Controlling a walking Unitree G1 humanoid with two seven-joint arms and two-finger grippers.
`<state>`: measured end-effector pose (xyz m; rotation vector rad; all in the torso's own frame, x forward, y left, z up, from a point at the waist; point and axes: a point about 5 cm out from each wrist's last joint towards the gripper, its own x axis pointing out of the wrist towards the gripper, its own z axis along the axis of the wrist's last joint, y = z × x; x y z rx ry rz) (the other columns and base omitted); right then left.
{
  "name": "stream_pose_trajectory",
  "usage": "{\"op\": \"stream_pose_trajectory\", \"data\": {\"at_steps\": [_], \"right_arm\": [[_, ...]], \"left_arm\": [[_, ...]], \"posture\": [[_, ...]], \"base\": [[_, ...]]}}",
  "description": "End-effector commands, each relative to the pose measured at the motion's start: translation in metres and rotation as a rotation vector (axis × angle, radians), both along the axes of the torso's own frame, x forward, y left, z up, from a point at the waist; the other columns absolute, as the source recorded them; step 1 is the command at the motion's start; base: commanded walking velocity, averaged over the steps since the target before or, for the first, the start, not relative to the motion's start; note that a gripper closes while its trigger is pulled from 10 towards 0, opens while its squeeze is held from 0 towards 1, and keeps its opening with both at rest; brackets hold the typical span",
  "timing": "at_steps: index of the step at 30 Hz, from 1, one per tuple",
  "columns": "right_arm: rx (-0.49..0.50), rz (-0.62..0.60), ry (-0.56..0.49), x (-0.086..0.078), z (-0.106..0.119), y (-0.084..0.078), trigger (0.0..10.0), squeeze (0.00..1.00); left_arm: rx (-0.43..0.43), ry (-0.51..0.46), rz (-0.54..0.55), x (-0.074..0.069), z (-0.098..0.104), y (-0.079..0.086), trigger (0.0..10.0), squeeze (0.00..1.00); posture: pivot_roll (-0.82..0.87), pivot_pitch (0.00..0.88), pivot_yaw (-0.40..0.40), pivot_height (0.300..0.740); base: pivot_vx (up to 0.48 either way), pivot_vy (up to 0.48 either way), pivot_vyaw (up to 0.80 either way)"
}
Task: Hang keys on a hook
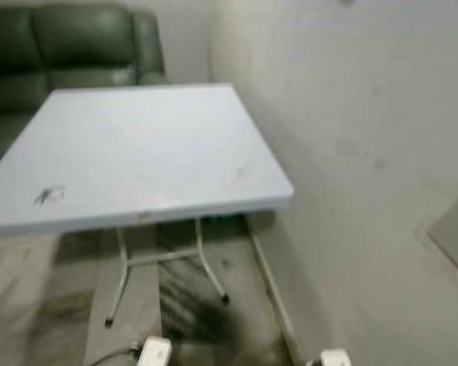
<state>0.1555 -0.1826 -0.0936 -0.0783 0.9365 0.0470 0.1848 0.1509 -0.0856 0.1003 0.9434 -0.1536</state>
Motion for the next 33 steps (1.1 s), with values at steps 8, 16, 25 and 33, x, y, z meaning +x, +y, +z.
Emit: {"op": "stream_pose_trajectory", "data": {"at_steps": [8,16,25,33], "right_arm": [[-0.025,-0.001,0.037,-0.011,-0.003,-0.009,10.0,0.0],[0.002,-0.04,0.037,-0.013,-0.004,-0.009,10.0,0.0],[0.007,-0.054,0.036,-0.013,-0.004,-0.011,10.0,0.0],[0.011,-0.058,0.034,-0.013,-0.004,-0.011,10.0,0.0]], "left_arm": [[-0.018,0.03,0.008,-0.008,-0.004,-0.007,10.0,0.0],[-0.018,0.036,0.016,-0.009,-0.004,-0.006,10.0,0.0],[-0.028,0.051,0.041,-0.017,-0.008,0.0,10.0,0.0],[-0.027,0.057,0.049,-0.022,-0.01,0.003,10.0,0.0]], "posture": [[0.03,0.0,-0.033,0.74],[0.03,0.0,-0.035,0.74],[0.03,0.0,-0.035,0.74],[0.03,0.0,-0.037,0.74]], "base": [[0.0,0.0,0.8],[0.0,0.0,0.57],[0.0,0.0,0.0],[0.0,0.226,0.0]]}}
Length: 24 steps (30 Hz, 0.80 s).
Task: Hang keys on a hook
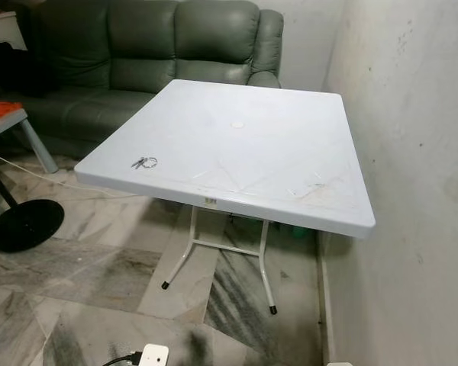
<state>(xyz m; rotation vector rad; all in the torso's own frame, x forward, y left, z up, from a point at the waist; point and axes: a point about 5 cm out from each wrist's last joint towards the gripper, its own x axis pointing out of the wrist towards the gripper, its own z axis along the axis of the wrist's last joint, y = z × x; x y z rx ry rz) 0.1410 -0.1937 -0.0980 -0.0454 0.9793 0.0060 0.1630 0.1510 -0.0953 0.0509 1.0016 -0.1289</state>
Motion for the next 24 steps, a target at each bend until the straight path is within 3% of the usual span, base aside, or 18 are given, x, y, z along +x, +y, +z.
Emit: {"op": "stream_pose_trajectory", "data": {"at_steps": [1,24], "right_arm": [[0.002,-0.008,-0.008,0.0011,0.0005,0.0004,10.0,0.0],[0.014,-0.021,-0.008,-0.0004,0.0,0.0007,10.0,0.0]], "left_arm": [[-0.001,-0.002,0.006,-0.0001,0.0002,0.0035,10.0,0.0],[-0.014,-0.016,0.009,0.0038,0.0019,0.002,10.0,0.0]], "posture": [[0.03,0.0,-0.037,0.74],[0.03,0.0,-0.037,0.74]], "base": [[0.0,0.285,0.0],[0.0,0.341,0.0]]}}
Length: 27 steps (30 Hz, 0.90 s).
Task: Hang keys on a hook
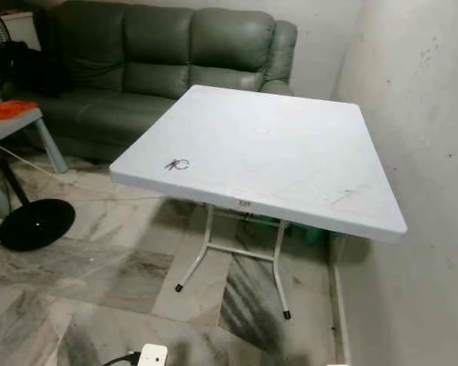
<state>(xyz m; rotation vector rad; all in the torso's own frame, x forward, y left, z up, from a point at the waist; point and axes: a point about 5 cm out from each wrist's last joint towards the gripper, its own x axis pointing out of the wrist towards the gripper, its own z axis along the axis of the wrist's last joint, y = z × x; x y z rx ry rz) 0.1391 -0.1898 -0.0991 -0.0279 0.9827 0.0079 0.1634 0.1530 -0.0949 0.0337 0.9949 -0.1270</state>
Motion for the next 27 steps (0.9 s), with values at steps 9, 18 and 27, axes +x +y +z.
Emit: {"op": "stream_pose_trajectory", "data": {"at_steps": [9,18,27], "right_arm": [[0.002,-0.023,-0.014,0.002,0.001,-0.003,10.0,0.0],[0.008,-0.032,-0.016,0.003,0.002,-0.002,10.0,0.0],[0.01,-0.039,-0.016,0.004,0.002,-0.003,10.0,0.0]], "left_arm": [[-0.002,-0.017,0.003,0.006,0.003,0.0,10.0,0.0],[-0.004,-0.029,0.003,0.011,0.005,-0.001,10.0,0.0],[-0.008,-0.037,0.006,0.014,0.006,-0.002,10.0,0.0]], "posture": [[0.03,0.0,-0.036,0.74],[0.03,0.0,-0.034,0.74],[0.03,0.0,-0.036,0.74]], "base": [[0.0,0.362,0.0],[0.0,0.365,0.0],[0.0,0.365,0.0]]}}
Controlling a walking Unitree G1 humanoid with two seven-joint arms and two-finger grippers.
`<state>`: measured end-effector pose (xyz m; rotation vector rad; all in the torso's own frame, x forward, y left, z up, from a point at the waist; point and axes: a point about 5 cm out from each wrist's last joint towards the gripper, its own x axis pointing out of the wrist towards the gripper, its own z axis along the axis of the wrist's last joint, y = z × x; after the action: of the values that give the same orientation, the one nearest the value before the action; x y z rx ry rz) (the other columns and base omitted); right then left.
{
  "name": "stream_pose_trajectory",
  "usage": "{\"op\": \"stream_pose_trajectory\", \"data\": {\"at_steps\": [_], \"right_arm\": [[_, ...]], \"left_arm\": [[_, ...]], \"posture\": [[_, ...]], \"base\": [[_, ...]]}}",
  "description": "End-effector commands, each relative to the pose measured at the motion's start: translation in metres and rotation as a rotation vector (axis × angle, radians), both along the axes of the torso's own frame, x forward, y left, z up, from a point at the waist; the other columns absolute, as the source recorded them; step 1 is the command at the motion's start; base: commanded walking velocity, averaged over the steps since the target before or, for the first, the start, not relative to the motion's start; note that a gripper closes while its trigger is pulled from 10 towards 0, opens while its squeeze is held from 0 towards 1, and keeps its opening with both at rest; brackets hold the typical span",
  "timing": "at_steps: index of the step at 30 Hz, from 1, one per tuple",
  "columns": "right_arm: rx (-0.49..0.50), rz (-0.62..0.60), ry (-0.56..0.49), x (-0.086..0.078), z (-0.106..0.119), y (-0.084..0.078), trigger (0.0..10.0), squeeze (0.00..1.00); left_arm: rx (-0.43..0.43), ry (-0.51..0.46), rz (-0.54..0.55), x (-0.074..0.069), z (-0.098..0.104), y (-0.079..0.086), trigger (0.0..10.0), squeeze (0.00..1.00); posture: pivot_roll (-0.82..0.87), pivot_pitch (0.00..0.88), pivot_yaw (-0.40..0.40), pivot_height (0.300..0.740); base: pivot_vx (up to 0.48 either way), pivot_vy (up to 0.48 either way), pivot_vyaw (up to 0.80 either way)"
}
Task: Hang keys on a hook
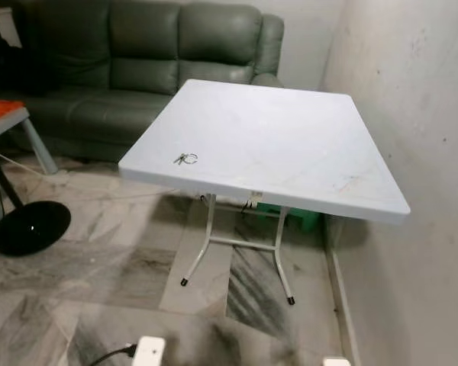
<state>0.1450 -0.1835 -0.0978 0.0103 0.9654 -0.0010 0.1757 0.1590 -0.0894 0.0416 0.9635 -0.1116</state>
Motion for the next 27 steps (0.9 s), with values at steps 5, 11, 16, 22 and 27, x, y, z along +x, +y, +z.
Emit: {"op": "stream_pose_trajectory", "data": {"at_steps": [5,11,16,22,27], "right_arm": [[-0.016,-0.017,-0.001,-0.0013,0.0008,-0.0092,10.0,0.0],[-0.016,-0.019,-0.001,-0.0013,0.0008,-0.0094,10.0,0.0],[-0.017,-0.019,-0.002,-0.0013,0.0008,-0.0095,10.0,0.0],[-0.019,-0.017,-0.001,-0.0017,0.0007,-0.0097,10.0,0.0],[-0.02,-0.014,0.0,-0.0019,0.0006,-0.0096,10.0,0.0]], "left_arm": [[-0.021,-0.006,-0.001,0.0021,0.0007,-0.0076,10.0,0.0],[-0.022,-0.005,0.001,0.001,0.0003,-0.0072,10.0,0.0],[-0.025,-0.005,0.005,0.0008,0.0002,-0.0074,10.0,0.0],[-0.025,-0.004,0.006,0.0005,0.0,-0.0079,10.0,0.0],[-0.026,-0.004,0.005,0.0006,0.0,-0.0085,10.0,0.0]], "posture": [[0.03,0.0,-0.036,0.74],[0.03,0.0,-0.037,0.74],[0.03,0.0,-0.037,0.74],[0.03,0.0,-0.04,0.74],[0.03,0.0,-0.04,0.74]], "base": [[0.0,0.365,0.0],[0.0,0.365,0.0],[0.0,0.364,0.0],[0.0,0.376,0.0],[0.0,0.418,0.0]]}}
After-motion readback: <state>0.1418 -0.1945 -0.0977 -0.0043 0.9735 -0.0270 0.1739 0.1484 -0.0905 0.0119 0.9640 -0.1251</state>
